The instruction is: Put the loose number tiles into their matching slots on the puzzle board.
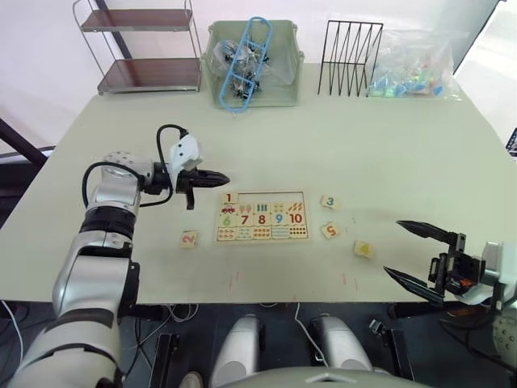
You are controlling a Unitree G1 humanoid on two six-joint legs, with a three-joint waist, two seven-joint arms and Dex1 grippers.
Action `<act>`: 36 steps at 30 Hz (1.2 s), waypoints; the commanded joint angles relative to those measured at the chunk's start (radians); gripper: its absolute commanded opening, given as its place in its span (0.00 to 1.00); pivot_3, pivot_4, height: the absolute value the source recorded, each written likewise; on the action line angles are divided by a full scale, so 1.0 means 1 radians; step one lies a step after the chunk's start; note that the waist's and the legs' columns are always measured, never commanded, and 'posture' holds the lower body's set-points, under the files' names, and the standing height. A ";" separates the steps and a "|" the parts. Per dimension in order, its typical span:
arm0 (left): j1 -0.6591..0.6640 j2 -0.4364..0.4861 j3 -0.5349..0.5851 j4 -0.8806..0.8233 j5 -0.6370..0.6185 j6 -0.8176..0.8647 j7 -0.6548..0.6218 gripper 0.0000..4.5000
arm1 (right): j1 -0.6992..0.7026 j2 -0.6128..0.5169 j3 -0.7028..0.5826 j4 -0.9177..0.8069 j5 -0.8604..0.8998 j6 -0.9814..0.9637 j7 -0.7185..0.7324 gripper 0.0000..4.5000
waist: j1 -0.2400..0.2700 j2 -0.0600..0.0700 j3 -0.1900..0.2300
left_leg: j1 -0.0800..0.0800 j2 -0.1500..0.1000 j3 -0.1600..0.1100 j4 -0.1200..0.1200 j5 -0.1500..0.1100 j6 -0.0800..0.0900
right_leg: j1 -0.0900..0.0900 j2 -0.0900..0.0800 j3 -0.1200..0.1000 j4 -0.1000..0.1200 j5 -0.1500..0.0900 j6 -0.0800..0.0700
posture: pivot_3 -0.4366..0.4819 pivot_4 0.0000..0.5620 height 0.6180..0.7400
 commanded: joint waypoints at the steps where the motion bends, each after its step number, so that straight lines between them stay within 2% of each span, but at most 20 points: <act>1: -0.007 0.012 0.030 0.006 -0.019 -0.021 -0.008 0.02 | 0.001 -0.011 -0.019 -0.018 0.014 -0.007 0.003 1.00 | 0.000 0.000 0.000 | 0.000 0.000 0.000 0.000 0.000 0.000 | 0.000 0.000 0.000 0.000 0.000 0.000 | 0.48 0.27 1.00; 36: 0.006 -0.036 0.001 0.102 0.024 -0.105 -0.009 0.02 | 0.011 -0.009 -0.016 -0.036 0.009 -0.008 -0.011 1.00 | 0.000 0.000 0.000 | 0.000 0.000 0.000 0.000 0.000 0.000 | 0.000 0.000 0.000 0.000 0.000 0.000 | 0.48 0.27 1.00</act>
